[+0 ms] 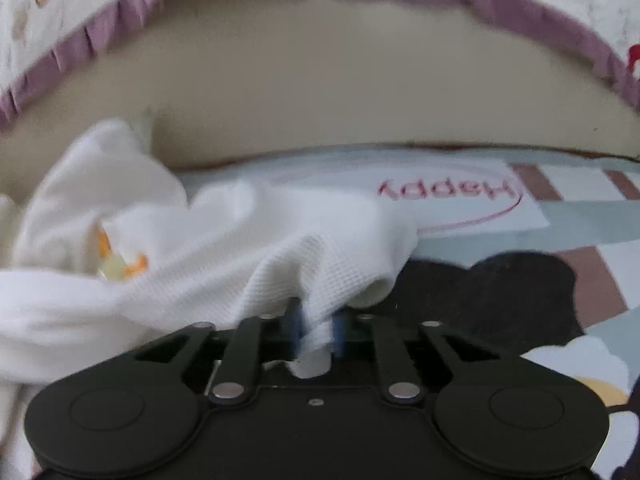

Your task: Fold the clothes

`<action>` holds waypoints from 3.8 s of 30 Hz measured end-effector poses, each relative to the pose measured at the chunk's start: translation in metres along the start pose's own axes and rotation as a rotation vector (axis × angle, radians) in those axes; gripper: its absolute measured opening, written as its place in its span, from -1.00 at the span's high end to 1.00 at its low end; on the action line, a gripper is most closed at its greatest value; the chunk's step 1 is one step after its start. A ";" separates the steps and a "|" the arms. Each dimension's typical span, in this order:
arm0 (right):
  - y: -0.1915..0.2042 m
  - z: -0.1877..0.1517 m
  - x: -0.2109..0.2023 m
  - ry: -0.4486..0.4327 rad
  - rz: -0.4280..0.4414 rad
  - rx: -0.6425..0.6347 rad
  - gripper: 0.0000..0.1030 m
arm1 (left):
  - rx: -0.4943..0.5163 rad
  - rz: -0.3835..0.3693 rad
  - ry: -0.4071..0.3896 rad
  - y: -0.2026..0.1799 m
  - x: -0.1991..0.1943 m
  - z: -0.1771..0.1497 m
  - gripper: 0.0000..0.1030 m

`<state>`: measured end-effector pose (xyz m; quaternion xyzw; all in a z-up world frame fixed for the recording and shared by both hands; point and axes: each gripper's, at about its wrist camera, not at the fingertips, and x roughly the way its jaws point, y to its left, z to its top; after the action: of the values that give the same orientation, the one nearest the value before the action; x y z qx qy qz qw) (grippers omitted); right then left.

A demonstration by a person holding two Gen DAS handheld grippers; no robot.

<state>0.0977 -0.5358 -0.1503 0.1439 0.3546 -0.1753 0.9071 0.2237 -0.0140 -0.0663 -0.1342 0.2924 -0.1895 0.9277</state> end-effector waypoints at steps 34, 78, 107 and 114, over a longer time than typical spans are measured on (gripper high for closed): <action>-0.003 0.008 -0.093 0.169 0.055 -0.097 -0.28 | 0.121 -0.522 0.488 -0.144 -0.015 -0.089 0.91; -0.030 -0.100 -0.148 0.153 -0.195 -0.047 0.94 | 0.437 -0.055 0.565 -0.123 -0.027 -0.108 0.03; -0.021 -0.078 -0.265 -0.212 -0.004 -0.070 0.96 | 0.442 0.119 0.379 -0.148 -0.042 -0.098 1.00; -0.036 -0.078 -0.340 -0.266 0.117 -0.011 0.96 | 0.460 0.131 0.295 -0.175 -0.073 -0.080 1.00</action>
<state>-0.1972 -0.4644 0.0252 0.1347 0.2231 -0.1375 0.9556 0.0731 -0.1497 -0.0311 0.1283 0.3817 -0.2081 0.8914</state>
